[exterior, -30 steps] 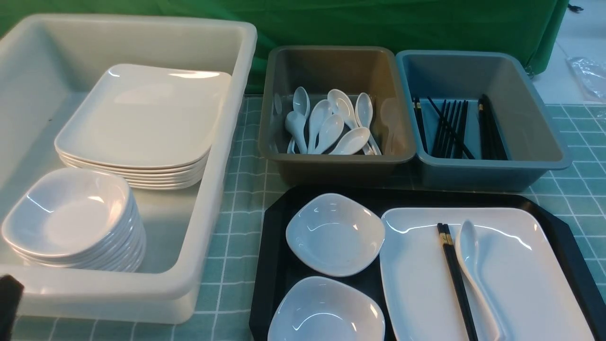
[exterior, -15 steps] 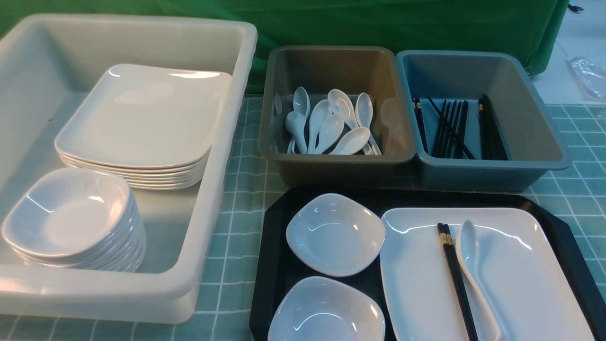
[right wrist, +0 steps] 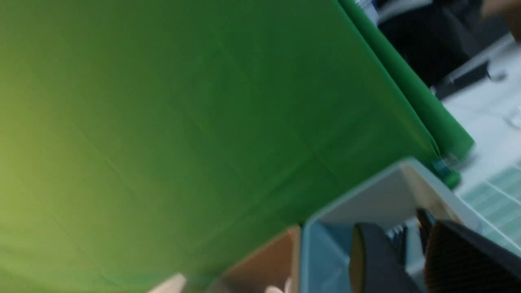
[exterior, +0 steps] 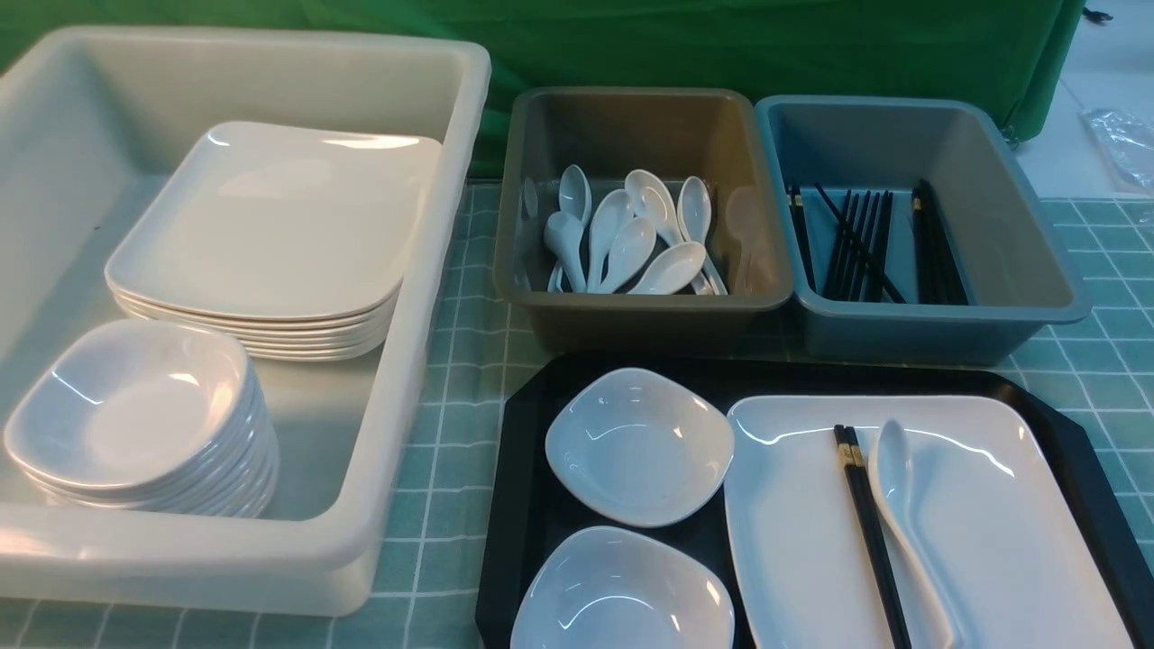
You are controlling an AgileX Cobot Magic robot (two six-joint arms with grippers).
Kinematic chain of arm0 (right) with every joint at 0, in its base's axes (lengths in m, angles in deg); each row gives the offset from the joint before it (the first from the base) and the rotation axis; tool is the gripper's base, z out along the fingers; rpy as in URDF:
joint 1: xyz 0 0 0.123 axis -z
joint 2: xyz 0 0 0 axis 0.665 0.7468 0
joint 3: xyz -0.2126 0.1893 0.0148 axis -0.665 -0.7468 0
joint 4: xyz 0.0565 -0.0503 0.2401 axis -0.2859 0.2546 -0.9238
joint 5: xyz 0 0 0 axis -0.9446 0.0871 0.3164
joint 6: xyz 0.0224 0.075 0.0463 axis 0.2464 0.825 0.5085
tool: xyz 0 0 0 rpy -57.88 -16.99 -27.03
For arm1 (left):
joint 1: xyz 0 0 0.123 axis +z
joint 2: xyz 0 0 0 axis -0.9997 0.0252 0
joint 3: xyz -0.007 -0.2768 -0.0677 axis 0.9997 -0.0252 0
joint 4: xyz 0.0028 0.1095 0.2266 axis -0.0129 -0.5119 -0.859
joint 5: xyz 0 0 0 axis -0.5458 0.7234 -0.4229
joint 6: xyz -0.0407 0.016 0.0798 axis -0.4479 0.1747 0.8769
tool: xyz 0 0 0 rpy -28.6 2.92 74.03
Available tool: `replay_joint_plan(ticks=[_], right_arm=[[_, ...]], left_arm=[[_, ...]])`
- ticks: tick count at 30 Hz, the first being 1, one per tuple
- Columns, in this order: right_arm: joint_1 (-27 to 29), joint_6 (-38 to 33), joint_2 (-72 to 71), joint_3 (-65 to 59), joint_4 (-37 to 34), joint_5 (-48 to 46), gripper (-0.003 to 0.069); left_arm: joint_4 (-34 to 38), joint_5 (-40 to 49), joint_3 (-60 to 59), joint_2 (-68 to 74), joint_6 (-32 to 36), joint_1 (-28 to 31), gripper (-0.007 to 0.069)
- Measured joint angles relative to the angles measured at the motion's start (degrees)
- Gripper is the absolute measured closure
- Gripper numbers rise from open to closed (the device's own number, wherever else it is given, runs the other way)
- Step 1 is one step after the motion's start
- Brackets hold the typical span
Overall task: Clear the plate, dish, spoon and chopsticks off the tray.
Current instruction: Use the right arm to grab a soup spoon from the plate
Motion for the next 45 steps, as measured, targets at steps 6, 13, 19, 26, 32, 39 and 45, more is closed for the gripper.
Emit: replay_joint_plan(ticks=[6, 13, 19, 26, 32, 39, 45], right_arm=[[-3.3, -11.4, 8.7, 19.4, 0.4, -28.0, 0.0623], [-7.7, -25.2, 40.3, 50.3, 5.8, -66.5, 0.0638], [-8.2, -31.0, 58.8, 54.1, 4.6, -72.3, 0.0639], [-14.1, -32.0, 80.5, 54.2, 2.8, -68.2, 0.0379], [-15.9, -32.0, 88.3, 54.2, 2.6, -63.3, 0.0212], [-16.0, -32.0, 96.0, 54.2, 2.6, -59.5, 0.019], [-16.0, -32.0, 99.0, 54.2, 2.6, -58.2, 0.0345]], left_arm=[[13.3, 15.4, 3.4, 17.6, 16.4, -0.4, 0.061], [7.7, 17.0, 3.4, 27.5, 16.6, -13.7, 0.0624], [2.7, 14.5, 3.4, 30.5, 8.4, -27.6, 0.0624], [2.4, 10.2, 3.4, 34.0, 3.7, -36.1, 0.0624], [1.2, 10.1, 3.4, 34.1, 3.6, -36.2, 0.0624], [-0.1, 10.4, 3.4, 34.1, 3.4, -36.2, 0.0624], [-0.3, 10.4, 3.4, 34.1, 3.4, -36.2, 0.0622]])
